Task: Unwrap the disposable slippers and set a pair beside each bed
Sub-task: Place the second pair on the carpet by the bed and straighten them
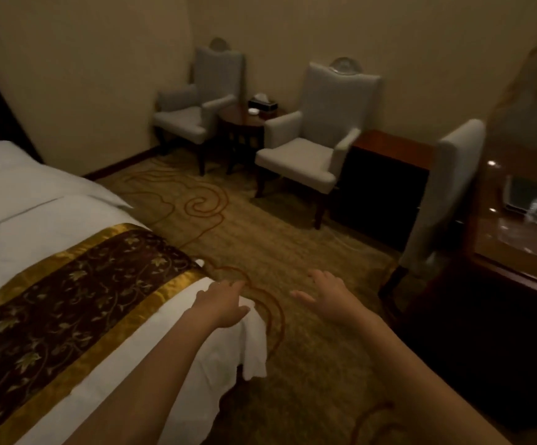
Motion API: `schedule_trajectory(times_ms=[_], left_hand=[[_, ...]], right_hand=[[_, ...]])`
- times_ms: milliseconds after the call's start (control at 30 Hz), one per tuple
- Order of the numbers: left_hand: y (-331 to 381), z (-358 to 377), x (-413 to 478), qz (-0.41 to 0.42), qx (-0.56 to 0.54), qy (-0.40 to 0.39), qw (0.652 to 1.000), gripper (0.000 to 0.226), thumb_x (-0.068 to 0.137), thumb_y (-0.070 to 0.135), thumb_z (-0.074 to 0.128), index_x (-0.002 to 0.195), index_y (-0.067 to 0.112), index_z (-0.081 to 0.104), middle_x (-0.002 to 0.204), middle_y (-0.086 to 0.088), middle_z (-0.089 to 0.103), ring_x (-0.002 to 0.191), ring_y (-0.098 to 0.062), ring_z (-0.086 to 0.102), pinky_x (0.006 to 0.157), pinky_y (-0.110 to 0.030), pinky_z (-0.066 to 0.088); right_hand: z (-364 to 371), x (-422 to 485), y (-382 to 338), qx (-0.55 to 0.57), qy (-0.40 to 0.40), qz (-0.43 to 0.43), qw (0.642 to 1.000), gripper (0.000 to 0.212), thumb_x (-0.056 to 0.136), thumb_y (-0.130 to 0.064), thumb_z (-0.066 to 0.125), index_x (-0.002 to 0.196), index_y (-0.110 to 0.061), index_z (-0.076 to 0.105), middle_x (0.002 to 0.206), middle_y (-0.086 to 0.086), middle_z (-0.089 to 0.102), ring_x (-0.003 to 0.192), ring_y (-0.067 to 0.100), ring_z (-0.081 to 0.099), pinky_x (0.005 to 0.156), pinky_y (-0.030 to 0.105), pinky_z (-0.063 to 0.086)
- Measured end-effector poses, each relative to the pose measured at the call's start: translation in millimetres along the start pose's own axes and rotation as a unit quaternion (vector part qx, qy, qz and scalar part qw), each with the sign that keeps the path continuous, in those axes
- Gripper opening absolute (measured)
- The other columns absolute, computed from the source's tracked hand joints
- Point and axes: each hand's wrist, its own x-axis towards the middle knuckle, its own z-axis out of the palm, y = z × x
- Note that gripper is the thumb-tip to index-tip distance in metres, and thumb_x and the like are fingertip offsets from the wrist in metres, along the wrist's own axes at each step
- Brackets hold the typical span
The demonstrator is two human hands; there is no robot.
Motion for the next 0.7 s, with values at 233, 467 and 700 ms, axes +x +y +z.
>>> schedule_trajectory(times_ms=[233,467,700], left_hand=[[-9.8,-31.8,145.2,-0.078,-0.034,-0.017,0.996,0.063,0.09,0.049,0.044,0.144,0.021,0.025,0.152,-0.01,0.025,0.138,-0.032,0.026,0.11,-0.046,0.03],[-18.9,-93.6,298.0,-0.141,-0.086,-0.008,0.986,0.065,0.092,0.046,0.043,0.146,0.019,0.021,0.153,-0.01,0.023,0.139,-0.032,0.023,0.109,-0.048,0.028],[-45.7,-144.9,428.7,-0.218,-0.113,0.02,0.969,0.066,0.092,0.047,0.042,0.147,0.023,0.015,0.156,-0.008,0.016,0.141,-0.031,0.016,0.109,-0.052,0.026]], right_hand=[[-45.2,179.4,10.3,-0.015,-0.049,-0.049,0.997,0.075,0.084,-0.058,0.05,0.143,-0.019,0.026,0.15,0.009,0.031,0.136,0.029,0.031,0.107,0.043,0.035],[-99.8,348.4,4.4,-0.043,-0.079,-0.097,0.991,0.074,0.085,-0.059,0.048,0.143,-0.019,0.026,0.149,0.008,0.032,0.135,0.027,0.031,0.105,0.039,0.036],[-136.5,514.9,-15.2,-0.08,-0.108,-0.137,0.981,0.07,0.087,-0.056,0.047,0.143,-0.018,0.026,0.149,0.009,0.031,0.134,0.028,0.034,0.105,0.041,0.039]])
